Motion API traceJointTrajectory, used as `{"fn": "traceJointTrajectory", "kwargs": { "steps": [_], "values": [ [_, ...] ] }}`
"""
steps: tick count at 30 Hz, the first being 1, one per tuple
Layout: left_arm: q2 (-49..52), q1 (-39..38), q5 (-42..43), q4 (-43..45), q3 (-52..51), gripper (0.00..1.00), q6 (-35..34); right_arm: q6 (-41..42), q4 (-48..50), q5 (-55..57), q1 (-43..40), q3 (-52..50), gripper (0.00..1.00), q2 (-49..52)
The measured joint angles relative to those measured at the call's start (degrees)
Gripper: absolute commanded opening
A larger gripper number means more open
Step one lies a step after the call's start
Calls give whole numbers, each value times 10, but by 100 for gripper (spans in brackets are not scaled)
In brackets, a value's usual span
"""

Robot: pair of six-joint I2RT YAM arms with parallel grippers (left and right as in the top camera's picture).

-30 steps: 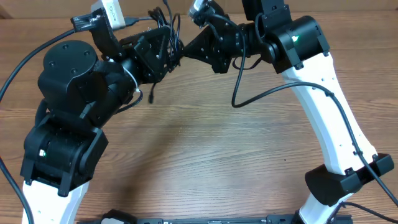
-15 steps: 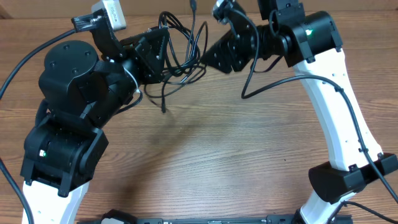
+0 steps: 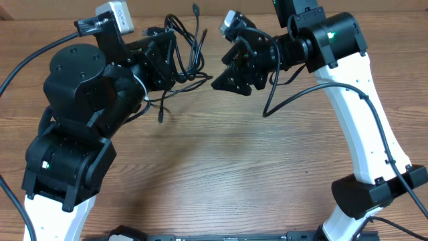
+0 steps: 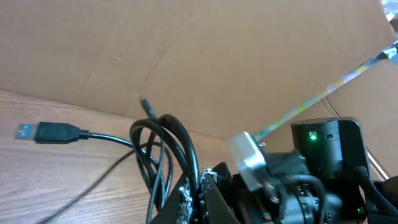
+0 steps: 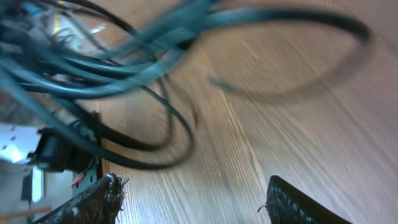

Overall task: Untangle cables
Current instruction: 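Pull the right gripper away from the left to separate cables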

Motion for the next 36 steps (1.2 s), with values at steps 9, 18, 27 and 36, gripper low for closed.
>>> {"fn": "traceJointTrajectory", "kwargs": {
  "steps": [9,18,27,36],
  "values": [
    [0,0,-17,-7,0,4,-47,-95,5,-116,0,0,47,0],
    [0,0,-28,12,0,4,-87,-110,5,-165,0,0,32,0],
    [0,0,-30,15,0,4,-104,-114,5,-181,4,0,45,0],
    [5,0,-7,37,0,4,-130,-118,12,-182,18,0,4,0]
  ]
}}
